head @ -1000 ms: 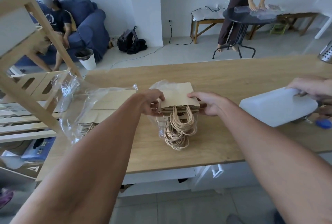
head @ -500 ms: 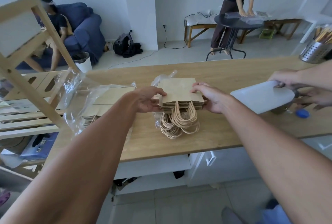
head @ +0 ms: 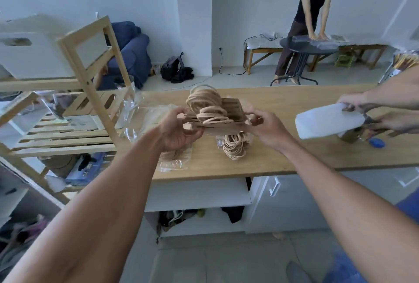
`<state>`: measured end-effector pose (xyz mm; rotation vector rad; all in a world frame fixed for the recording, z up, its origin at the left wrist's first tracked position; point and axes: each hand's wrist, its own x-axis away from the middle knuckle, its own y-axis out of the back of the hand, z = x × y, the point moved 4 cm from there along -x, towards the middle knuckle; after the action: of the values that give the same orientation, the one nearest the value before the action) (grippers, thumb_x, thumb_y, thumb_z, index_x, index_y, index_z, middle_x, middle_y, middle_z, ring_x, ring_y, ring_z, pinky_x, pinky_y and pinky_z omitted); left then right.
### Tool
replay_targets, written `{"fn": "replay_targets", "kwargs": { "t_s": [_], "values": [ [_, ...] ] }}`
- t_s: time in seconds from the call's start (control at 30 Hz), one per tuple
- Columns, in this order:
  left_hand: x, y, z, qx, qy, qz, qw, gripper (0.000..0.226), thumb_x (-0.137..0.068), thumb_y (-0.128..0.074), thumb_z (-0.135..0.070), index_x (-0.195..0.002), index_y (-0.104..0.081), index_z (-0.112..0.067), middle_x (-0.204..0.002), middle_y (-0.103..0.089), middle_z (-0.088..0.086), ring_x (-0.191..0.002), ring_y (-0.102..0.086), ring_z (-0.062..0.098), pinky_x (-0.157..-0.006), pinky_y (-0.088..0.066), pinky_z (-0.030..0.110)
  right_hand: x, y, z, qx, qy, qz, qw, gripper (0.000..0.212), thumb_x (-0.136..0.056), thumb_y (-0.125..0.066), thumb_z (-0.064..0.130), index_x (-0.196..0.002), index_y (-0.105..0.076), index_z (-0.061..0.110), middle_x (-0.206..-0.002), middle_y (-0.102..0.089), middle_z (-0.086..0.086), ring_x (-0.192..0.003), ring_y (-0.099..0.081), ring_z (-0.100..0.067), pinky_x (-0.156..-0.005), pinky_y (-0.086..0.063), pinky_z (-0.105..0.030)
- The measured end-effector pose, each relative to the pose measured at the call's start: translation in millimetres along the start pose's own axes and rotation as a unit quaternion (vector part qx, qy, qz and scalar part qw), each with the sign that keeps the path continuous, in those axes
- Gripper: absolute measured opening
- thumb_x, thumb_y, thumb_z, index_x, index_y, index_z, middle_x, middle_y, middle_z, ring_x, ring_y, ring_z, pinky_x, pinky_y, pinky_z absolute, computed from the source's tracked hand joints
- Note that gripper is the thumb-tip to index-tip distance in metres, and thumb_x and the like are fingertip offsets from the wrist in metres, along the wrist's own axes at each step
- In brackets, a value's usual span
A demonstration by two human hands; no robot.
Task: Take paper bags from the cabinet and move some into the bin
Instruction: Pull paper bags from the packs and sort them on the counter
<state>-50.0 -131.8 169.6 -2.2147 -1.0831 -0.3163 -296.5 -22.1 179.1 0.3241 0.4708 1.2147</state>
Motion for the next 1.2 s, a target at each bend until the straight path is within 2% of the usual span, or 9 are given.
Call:
{"fn": "replay_targets", "kwargs": {
  "t_s": [0.13,0.4,0.5,0.63,0.73,0.87,0.97,1.07,1.2],
  "values": [
    [11,26,12,0.034,0.013,-0.013,0.999,0.045,-0.091,-0.041,-0.042,-0.108,-0.063,-0.007,-0.097,-0.071,0.02,-0.083,-0.067,0.034,-0.07,-0.056,0.035,7,-27,15,0.075,0.056,0.002,0.996,0.025,-0.086,-0.083,0.034,-0.104,-0.07,0.023,-0.102,-0.066,0.009,-0.091,-0.063,-0.007,-0.08,-0.052,-0.029],
    [-27,44,46,-0.061,0.053,-0.026,0.996,0.053,-0.076,-0.058,-0.055,-0.11,-0.063,-0.015,-0.103,-0.068,0.003,-0.092,-0.061,0.029,-0.095,-0.048,0.05,-5,-80,4,0.086,0.03,-0.027,0.995,0.024,-0.091,-0.061,0.039,-0.096,-0.055,0.016,-0.073,-0.067,-0.006,-0.051,-0.054,-0.025,-0.049,-0.045,-0.039],
    [-50,42,55,-0.084,0.026,-0.06,0.994,0.07,-0.069,-0.069,-0.052,-0.127,-0.059,-0.014,-0.119,-0.06,0.006,-0.097,-0.057,0.028,-0.102,-0.052,0.056,-20,-98,-19,0.104,-0.035,-0.035,0.993,0.026,-0.097,-0.064,0.034,-0.107,-0.054,0.012,-0.065,-0.059,0.002,-0.044,-0.043,-0.012,-0.042,-0.033,-0.028],
    [-75,36,65,-0.186,0.005,-0.036,0.982,0.107,-0.074,-0.082,-0.037,-0.159,-0.02,-0.052,-0.153,-0.039,0.007,-0.142,-0.041,0.037,-0.114,-0.043,0.056,-38,-117,-44,0.11,-0.088,-0.039,0.989,0.04,-0.096,-0.066,0.041,-0.122,-0.057,0.012,-0.069,-0.06,0.005,-0.049,-0.049,-0.012,-0.044,-0.033,-0.027],
    [-92,36,68,-0.255,0.012,-0.019,0.967,0.116,-0.081,-0.086,-0.024,-0.161,-0.008,-0.054,-0.17,-0.02,0.01,-0.152,-0.031,0.035,-0.119,-0.037,0.056,-54,-127,-47,0.103,-0.108,-0.022,0.989,0.052,-0.096,-0.064,0.048,-0.132,-0.057,0.011,-0.081,-0.061,0.007,-0.072,-0.066,-0.017,-0.052,-0.04,-0.027],
    [-107,52,66,-0.249,0.015,-0.039,0.968,0.12,-0.077,-0.09,-0.03,-0.163,-0.01,-0.049,-0.165,-0.032,0.014,-0.141,-0.046,0.031,-0.108,-0.049,0.051,-70,-143,-56,0.074,-0.155,0.07,0.983,0.062,-0.102,-0.046,0.063,-0.14,-0.053,0.014,-0.116,-0.062,-0.002,-0.105,-0.06,-0.02,-0.079,-0.039,-0.03],
    [-110,64,60,-0.226,0.01,-0.076,0.971,0.104,-0.083,-0.084,-0.038,-0.163,-0.019,-0.046,-0.129,-0.068,0.001,-0.116,-0.067,0.024,-0.101,-0.055,0.051,-75,-154,-69,-0.002,-0.179,0.09,0.98,0.043,-0.107,-0.039,0.051,-0.127,-0.057,0.018,-0.101,-0.06,0.007,-0.105,-0.058,-0.019,-0.086,-0.042,-0.035],
    [-110,70,56,-0.237,0.029,-0.084,0.967,0.095,-0.085,-0.082,-0.045,-0.161,-0.025,-0.046,-0.116,-0.064,-0.008,-0.104,-0.067,0.023,-0.093,-0.06,0.049,-77,-160,-74,-0.075,-0.188,0.09,0.975,0.033,-0.106,-0.048,0.048,-0.126,-0.056,0.024,-0.099,-0.059,0.013,-0.104,-0.058,-0.013,-0.089,-0.046,-0.027],
    [-107,71,54,-0.231,0.043,-0.078,0.969,0.101,-0.078,-0.088,-0.047,-0.16,-0.029,-0.045,-0.136,-0.056,-0.001,-0.108,-0.066,0.027,-0.092,-0.062,0.051,-75,-162,-71,-0.103,-0.175,0.082,0.976,0.052,-0.104,-0.052,0.051,-0.15,-0.045,0.027,-0.142,-0.055,0.004,-0.131,-0.052,-0.015,-0.098,-0.041,-0.024]
  ]
}}
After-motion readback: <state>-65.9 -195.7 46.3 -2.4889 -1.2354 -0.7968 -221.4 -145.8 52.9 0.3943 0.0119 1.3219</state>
